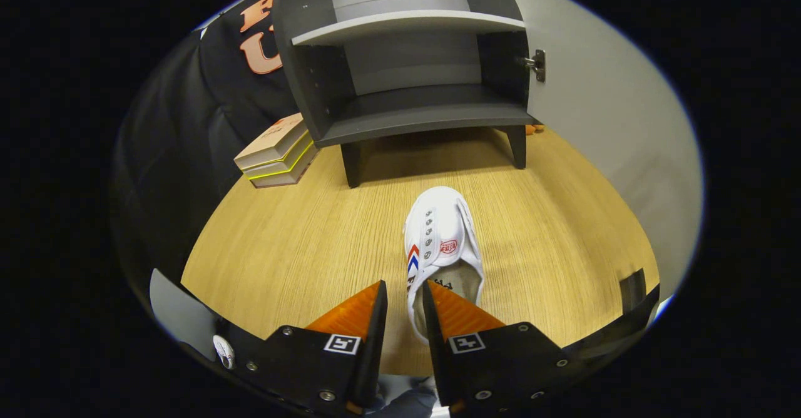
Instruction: Open the shoe cabinet door, grab the shoes and put them into the shoe cabinet, then close the shoe cabinet door.
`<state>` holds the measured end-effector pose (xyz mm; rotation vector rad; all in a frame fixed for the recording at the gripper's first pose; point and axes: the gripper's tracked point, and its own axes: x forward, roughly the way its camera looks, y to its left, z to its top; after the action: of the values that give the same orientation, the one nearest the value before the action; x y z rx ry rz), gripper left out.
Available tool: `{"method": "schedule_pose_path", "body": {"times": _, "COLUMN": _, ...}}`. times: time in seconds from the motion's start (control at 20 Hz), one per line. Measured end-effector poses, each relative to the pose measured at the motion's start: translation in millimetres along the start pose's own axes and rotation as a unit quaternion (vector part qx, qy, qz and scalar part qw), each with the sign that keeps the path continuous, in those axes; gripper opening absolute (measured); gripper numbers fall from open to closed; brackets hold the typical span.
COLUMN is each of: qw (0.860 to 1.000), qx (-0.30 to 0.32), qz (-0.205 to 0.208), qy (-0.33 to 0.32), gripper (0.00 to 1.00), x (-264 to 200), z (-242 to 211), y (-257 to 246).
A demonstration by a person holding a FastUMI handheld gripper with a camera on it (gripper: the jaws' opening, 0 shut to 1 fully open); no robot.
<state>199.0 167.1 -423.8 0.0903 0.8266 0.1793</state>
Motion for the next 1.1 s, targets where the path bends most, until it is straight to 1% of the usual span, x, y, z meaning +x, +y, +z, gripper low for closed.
{"method": "schedule_pose_path", "body": {"times": 0.35, "qw": 0.999, "qx": 0.022, "qz": -0.002, "qy": 0.033, "gripper": 0.4, "x": 35.0, "z": -13.7, "y": -6.9}}
{"method": "schedule_pose_path", "body": {"times": 0.45, "qw": 0.999, "qx": 0.037, "qz": -0.002, "qy": 0.035, "gripper": 0.36, "x": 41.8, "z": -12.7, "y": -6.4}}
{"method": "schedule_pose_path", "body": {"times": 0.5, "qw": 0.999, "qx": 0.04, "qz": -0.005, "qy": 0.037, "gripper": 0.29, "x": 45.6, "z": -14.0, "y": -7.1}}
{"method": "schedule_pose_path", "body": {"times": 0.55, "qw": 0.998, "qx": 0.04, "qz": -0.002, "qy": 0.04, "gripper": 0.24, "x": 46.7, "z": -15.9, "y": -7.0}}
{"method": "schedule_pose_path", "body": {"times": 0.6, "qw": 0.998, "qx": 0.04, "qz": 0.003, "qy": 0.042, "gripper": 0.17, "x": 47.0, "z": -16.5, "y": -5.9}}
{"method": "schedule_pose_path", "body": {"times": 0.75, "qw": 0.998, "qx": 0.04, "qz": 0.007, "qy": 0.037, "gripper": 0.08, "x": 46.9, "z": -15.2, "y": -7.8}}
{"method": "schedule_pose_path", "body": {"times": 0.8, "qw": 0.999, "qx": 0.036, "qz": 0.005, "qy": 0.038, "gripper": 0.03, "x": 46.0, "z": -15.5, "y": -8.9}}
{"method": "schedule_pose_path", "body": {"times": 0.95, "qw": 1.0, "qx": 0.01, "qz": -0.008, "qy": 0.021, "gripper": 0.0, "x": 43.3, "z": -9.0, "y": -11.4}}
{"method": "schedule_pose_path", "body": {"times": 1.1, "qw": 1.0, "qx": 0.005, "qz": -0.014, "qy": 0.002, "gripper": 0.0, "x": 33.5, "z": 7.6, "y": -12.9}}
